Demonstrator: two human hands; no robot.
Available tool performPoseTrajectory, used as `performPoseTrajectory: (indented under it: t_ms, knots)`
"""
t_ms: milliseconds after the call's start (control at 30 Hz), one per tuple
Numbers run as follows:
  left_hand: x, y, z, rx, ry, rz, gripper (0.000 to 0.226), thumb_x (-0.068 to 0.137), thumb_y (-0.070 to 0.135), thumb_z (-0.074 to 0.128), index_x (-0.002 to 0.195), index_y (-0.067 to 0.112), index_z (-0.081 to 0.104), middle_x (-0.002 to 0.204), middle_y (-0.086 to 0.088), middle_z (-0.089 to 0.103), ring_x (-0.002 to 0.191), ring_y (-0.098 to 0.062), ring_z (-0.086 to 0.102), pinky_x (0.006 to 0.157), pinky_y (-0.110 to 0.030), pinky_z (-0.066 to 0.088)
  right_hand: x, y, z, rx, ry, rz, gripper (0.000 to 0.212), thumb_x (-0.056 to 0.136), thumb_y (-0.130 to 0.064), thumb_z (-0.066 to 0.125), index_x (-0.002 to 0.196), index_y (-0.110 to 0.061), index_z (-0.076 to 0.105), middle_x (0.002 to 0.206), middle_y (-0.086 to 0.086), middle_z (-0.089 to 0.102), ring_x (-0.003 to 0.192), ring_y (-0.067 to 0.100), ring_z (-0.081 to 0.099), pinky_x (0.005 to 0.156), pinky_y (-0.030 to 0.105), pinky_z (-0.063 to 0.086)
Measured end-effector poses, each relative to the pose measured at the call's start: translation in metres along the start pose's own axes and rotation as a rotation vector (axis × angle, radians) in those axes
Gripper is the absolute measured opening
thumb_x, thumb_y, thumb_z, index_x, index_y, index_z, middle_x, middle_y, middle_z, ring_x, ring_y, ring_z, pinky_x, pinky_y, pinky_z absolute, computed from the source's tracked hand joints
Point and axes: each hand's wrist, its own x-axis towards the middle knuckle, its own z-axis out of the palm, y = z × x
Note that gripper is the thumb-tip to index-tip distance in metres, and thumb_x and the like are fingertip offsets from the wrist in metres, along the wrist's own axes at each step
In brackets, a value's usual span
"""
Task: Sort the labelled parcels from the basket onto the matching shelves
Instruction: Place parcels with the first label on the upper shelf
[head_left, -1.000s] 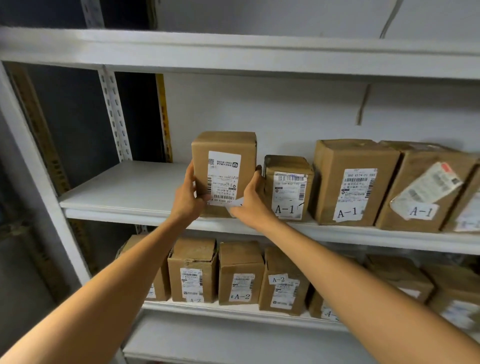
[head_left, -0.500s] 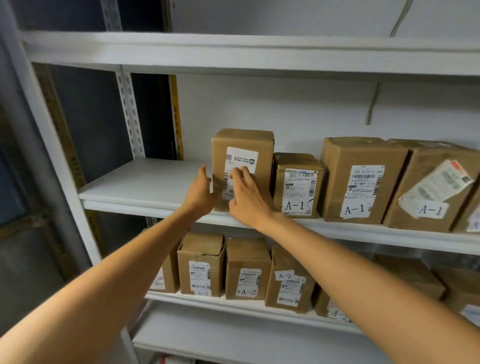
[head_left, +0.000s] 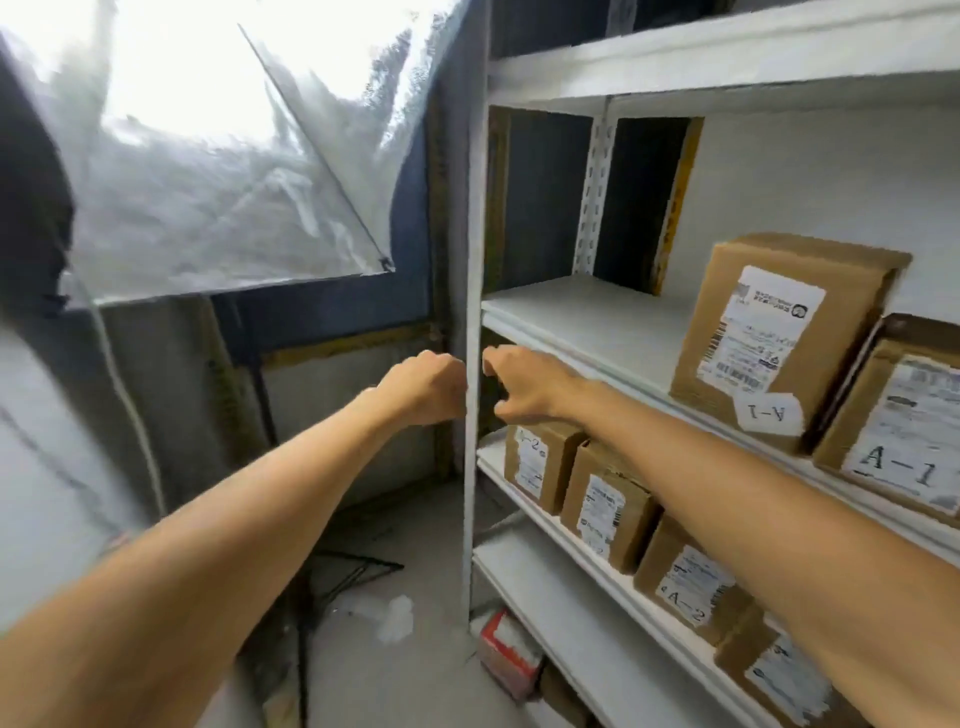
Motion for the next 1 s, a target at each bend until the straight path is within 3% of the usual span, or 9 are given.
performPoseTrajectory:
  t_ms: [133, 300, 433, 533, 600, 667, 800, 1000]
  knots:
    - [-0.103, -0.033, 0.008, -0.073, -0.004, -0.288, 0.025, 0.083, 0.034, 0.068, 0.105, 0.024, 0.062, 0.102, 0.005, 0.064, 0.090, -0.014, 0.060, 0.071, -0.027, 0.047, -0.004, -0.073, 0.024, 0.026, -0.102, -0.297, 0.040, 0.080, -0.024, 0.068, 0.114, -0.013, 0.051, 0.106, 0.004, 0.053, 0.097, 0.022, 0.055, 0.080, 0.034, 0.050]
    - [-0.262, -0.042, 0.008, -0.075, -0.071, -0.625, 0.029, 0.079, 0.031, 0.070, 0.104, 0.018, 0.067, 0.102, 0.000, 0.069, 0.096, -0.021, 0.064, 0.083, -0.035, 0.053, -0.048, -0.179, 0.052, 0.089, -0.151, -0.630, 0.043, 0.081, -0.024, 0.068, 0.117, -0.010, 0.052, 0.110, 0.006, 0.057, 0.096, 0.023, 0.056, 0.078, 0.036, 0.052]
    - [-0.389, -0.027, 0.004, -0.122, 0.012, -0.906, 0.031, 0.076, 0.031, 0.073, 0.104, 0.020, 0.068, 0.099, -0.001, 0.070, 0.095, -0.022, 0.065, 0.086, -0.035, 0.054, -0.100, -0.275, 0.062, 0.130, -0.216, -0.873, 0.045, 0.078, -0.023, 0.066, 0.119, -0.010, 0.051, 0.113, 0.006, 0.058, 0.098, 0.027, 0.057, 0.079, 0.038, 0.050]
    - [-0.474, -0.009, 0.003, -0.131, 0.057, -1.044, 0.026, 0.075, 0.032, 0.075, 0.097, 0.021, 0.067, 0.091, 0.000, 0.068, 0.086, -0.019, 0.064, 0.079, -0.033, 0.054, -0.146, -0.344, 0.059, 0.159, -0.223, -1.044, 0.048, 0.078, -0.024, 0.067, 0.122, -0.011, 0.051, 0.117, 0.009, 0.058, 0.104, 0.030, 0.057, 0.083, 0.038, 0.050]
    - [-0.527, 0.004, 0.001, -0.091, 0.070, -1.132, 0.018, 0.074, 0.033, 0.074, 0.078, 0.024, 0.059, 0.079, 0.001, 0.061, 0.078, -0.022, 0.061, 0.065, -0.031, 0.047, -0.181, -0.384, 0.052, 0.177, -0.222, -1.164, 0.046, 0.079, -0.022, 0.066, 0.121, -0.010, 0.052, 0.116, 0.008, 0.059, 0.102, 0.029, 0.058, 0.082, 0.036, 0.051]
    - [-0.580, 0.015, -0.003, -0.040, 0.058, -1.221, 0.026, 0.074, 0.035, 0.072, 0.068, 0.022, 0.050, 0.071, 0.001, 0.054, 0.074, -0.025, 0.058, 0.058, -0.032, 0.040, -0.213, -0.419, 0.046, 0.206, -0.212, -1.291, 0.042, 0.080, -0.020, 0.065, 0.119, -0.010, 0.053, 0.116, 0.006, 0.059, 0.105, 0.026, 0.058, 0.081, 0.031, 0.048]
    - [-0.675, 0.048, -0.007, -0.073, 0.084, -1.379, 0.034, 0.076, 0.038, 0.072, 0.096, 0.015, 0.058, 0.093, -0.003, 0.060, 0.088, -0.026, 0.060, 0.071, -0.039, 0.051, -0.275, -0.477, 0.034, 0.208, -0.235, -1.454, 0.040, 0.083, -0.024, 0.064, 0.119, -0.012, 0.052, 0.114, 0.004, 0.057, 0.106, 0.024, 0.056, 0.073, 0.028, 0.041]
    - [-0.802, 0.128, -0.004, -0.093, 0.155, -1.601, 0.029, 0.080, 0.031, 0.073, 0.103, 0.015, 0.064, 0.091, 0.003, 0.064, 0.085, -0.018, 0.061, 0.073, -0.033, 0.051, -0.381, -0.551, 0.025, 0.169, -0.323, -1.646, 0.035, 0.077, -0.031, 0.068, 0.104, -0.013, 0.053, 0.097, 0.004, 0.057, 0.087, 0.025, 0.056, 0.075, 0.042, 0.050]
